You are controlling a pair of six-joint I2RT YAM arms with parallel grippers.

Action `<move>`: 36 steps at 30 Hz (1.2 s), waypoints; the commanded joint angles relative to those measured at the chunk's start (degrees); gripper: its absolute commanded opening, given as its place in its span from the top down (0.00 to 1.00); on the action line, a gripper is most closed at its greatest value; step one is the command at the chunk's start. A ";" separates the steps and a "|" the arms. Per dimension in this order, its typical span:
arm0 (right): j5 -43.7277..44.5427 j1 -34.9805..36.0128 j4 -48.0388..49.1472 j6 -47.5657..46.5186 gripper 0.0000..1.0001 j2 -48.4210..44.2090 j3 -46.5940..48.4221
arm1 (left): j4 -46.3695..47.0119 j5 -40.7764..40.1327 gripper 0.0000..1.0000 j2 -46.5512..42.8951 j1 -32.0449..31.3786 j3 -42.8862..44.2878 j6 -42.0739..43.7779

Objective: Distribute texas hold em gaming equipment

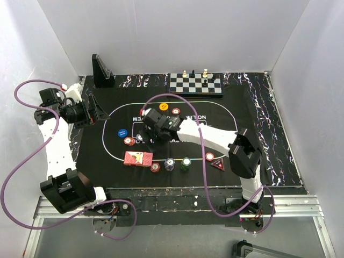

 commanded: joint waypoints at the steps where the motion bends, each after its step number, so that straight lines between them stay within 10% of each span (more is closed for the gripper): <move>1: 2.10 3.25 -0.40 2.84 0.12 -3.15 -7.54 | 0.85 -0.08 0.00 -2.40 0.33 -0.83 -0.39; 14: 1.14 3.78 2.94 6.53 0.10 -6.32 -17.92 | 1.03 0.71 0.00 -2.49 0.33 -1.09 -0.74; 36: 1.32 4.40 2.68 8.64 0.62 -9.04 -20.56 | 1.73 0.53 0.00 -2.22 0.42 -2.06 -0.47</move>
